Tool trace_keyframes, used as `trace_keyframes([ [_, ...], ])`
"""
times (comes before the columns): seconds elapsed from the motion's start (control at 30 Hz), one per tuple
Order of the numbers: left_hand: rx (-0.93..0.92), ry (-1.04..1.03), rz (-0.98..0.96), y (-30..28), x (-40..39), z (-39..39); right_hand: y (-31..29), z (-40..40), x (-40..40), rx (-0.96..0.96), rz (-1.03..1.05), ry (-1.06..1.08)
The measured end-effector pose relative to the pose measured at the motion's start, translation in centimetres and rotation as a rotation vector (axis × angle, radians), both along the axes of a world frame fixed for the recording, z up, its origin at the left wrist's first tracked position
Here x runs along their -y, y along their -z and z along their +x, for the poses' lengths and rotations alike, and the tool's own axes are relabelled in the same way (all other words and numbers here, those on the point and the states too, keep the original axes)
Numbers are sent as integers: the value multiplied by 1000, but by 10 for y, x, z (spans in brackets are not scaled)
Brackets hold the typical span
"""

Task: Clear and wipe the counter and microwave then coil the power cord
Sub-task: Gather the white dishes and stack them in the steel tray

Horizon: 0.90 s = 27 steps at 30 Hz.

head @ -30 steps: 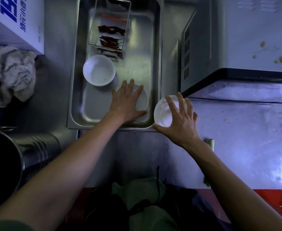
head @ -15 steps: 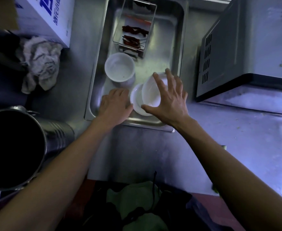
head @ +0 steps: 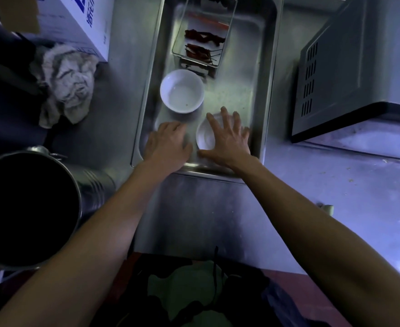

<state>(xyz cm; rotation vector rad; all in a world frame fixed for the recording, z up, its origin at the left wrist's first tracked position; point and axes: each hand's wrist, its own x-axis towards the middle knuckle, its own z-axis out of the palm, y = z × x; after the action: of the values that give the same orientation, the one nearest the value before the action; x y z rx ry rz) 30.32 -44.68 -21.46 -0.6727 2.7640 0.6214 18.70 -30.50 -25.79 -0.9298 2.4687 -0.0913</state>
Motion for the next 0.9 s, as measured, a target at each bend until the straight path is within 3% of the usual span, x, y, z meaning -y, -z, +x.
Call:
trace_keyframes([
  [0.43,32,-12,38,0,5,13,5,1,-1,22,30,14],
  [0.9,-60,288,58,-19,-36,-13,-73,53,-99,-162,-217,336],
])
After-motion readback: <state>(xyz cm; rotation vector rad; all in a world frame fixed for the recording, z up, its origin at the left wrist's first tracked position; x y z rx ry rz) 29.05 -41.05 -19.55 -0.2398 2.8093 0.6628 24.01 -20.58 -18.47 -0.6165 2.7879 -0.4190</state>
